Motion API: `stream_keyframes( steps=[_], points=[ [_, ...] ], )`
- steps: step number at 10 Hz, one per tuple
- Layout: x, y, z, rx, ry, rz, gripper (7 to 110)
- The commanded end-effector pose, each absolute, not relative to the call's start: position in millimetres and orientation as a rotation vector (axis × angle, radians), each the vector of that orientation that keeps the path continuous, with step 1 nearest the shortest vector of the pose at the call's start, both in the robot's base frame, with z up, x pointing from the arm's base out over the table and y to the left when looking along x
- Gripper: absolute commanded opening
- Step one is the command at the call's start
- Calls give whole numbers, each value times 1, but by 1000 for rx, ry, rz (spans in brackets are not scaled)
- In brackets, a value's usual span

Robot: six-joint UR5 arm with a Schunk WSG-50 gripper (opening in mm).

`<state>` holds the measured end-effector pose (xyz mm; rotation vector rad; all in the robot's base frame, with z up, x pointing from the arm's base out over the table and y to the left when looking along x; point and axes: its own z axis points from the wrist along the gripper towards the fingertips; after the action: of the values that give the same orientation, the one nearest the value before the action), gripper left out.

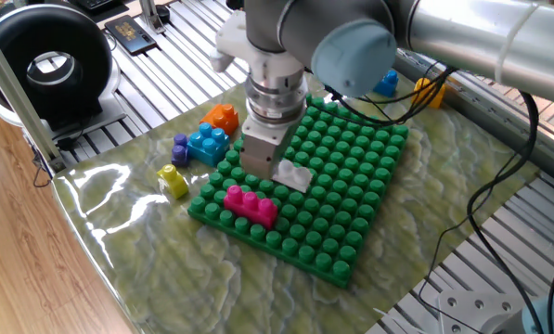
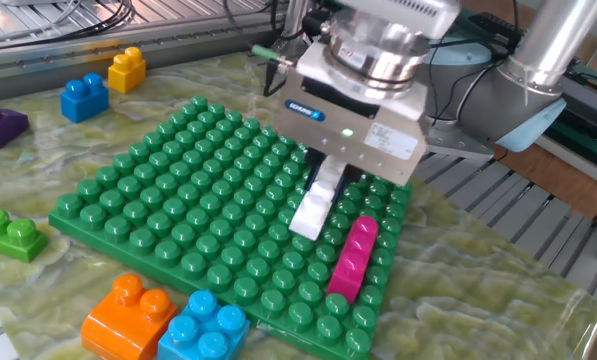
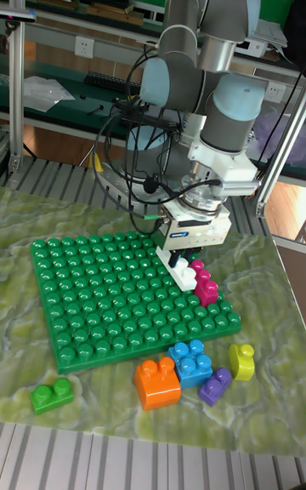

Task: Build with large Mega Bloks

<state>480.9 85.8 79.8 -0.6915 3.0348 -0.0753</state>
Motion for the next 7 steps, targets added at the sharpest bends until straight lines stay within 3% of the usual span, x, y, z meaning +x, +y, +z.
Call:
stream_keyframes(
  steps=[1, 7],
  points=[
    [476, 83, 66, -653, 3037, -77, 7],
    [460, 68, 52, -651, 3064, -81, 7]
  ],
)
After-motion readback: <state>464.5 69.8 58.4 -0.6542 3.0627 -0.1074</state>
